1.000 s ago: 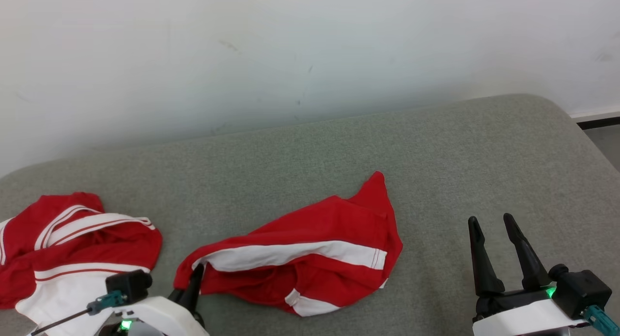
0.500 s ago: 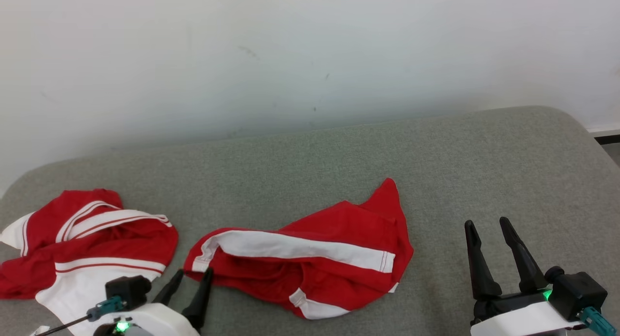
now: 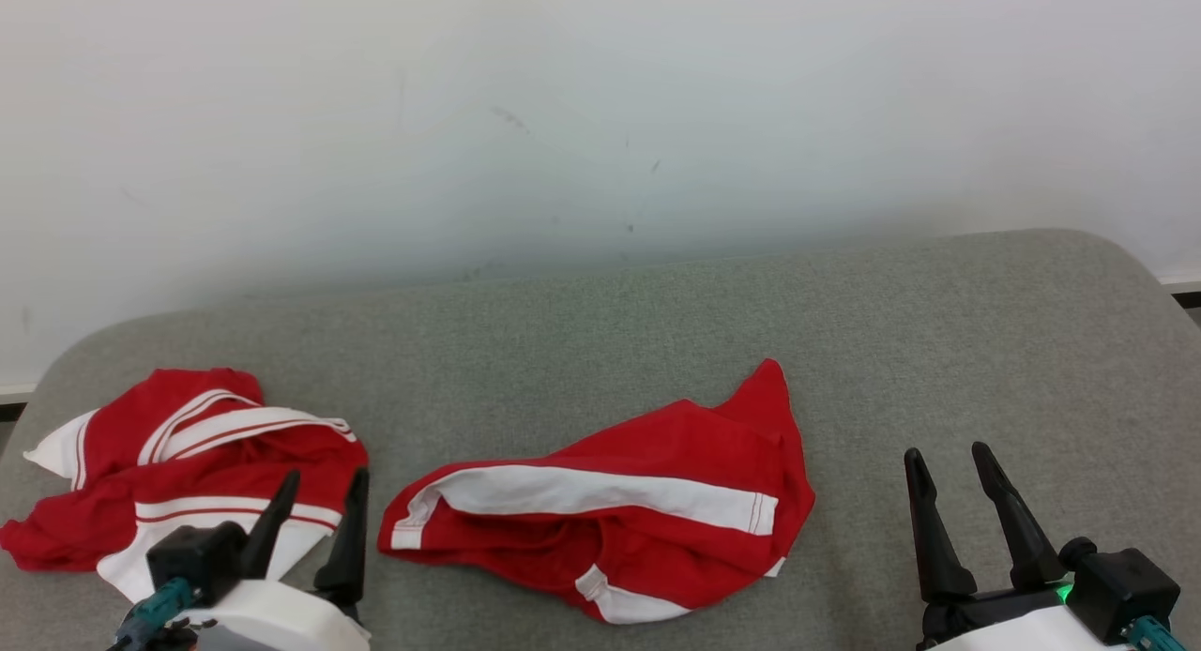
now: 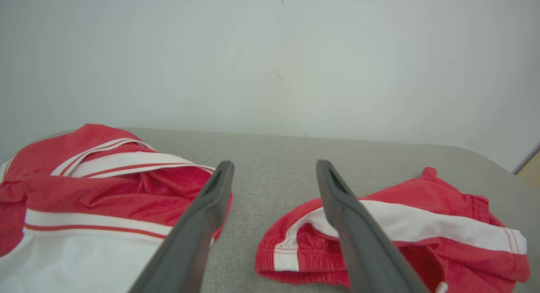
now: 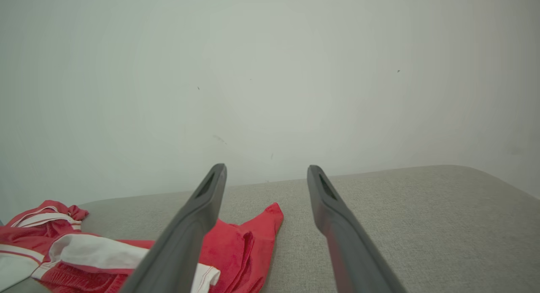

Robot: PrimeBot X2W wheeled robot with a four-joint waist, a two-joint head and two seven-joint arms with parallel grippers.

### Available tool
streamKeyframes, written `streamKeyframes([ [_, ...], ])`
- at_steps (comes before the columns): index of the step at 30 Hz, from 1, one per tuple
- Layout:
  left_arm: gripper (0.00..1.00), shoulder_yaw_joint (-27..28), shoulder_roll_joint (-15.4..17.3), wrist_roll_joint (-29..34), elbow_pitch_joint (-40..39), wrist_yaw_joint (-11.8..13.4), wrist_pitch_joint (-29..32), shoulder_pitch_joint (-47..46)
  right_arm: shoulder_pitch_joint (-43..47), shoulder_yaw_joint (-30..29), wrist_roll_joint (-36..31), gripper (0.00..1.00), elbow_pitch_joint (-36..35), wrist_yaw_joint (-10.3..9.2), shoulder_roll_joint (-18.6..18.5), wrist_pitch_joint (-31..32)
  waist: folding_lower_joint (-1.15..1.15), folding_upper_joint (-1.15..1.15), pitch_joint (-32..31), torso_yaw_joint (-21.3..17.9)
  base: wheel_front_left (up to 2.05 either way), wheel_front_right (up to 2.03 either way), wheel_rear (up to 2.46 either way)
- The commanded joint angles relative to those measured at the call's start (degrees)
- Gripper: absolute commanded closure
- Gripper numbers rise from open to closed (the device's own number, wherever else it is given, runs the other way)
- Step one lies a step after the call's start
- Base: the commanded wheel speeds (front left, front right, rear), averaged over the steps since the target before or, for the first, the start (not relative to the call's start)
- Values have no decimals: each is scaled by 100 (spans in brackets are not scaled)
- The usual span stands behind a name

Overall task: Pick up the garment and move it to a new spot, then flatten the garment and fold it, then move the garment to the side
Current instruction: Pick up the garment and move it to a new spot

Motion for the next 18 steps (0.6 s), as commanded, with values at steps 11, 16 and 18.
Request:
streamKeyframes([
  [11, 0, 953, -443, 1167, -1339, 600, -8, 1059, 273, -4, -40, 0, -185, -10, -9, 4, 0, 0, -48, -2, 0, 0, 0],
  [16, 0, 1170, -712, 1420, -1423, 463, -9, 1296, 308, -13, -65, 0, -245, -10, -4, 5, 0, 0, -35, -35, 0, 0, 0],
  [18, 0, 1246, -777, 1489, -1383, 373, -9, 1290, 291, 11, -79, 0, -244, -10, -16, 5, 0, 0, -30, -39, 0, 0, 0],
])
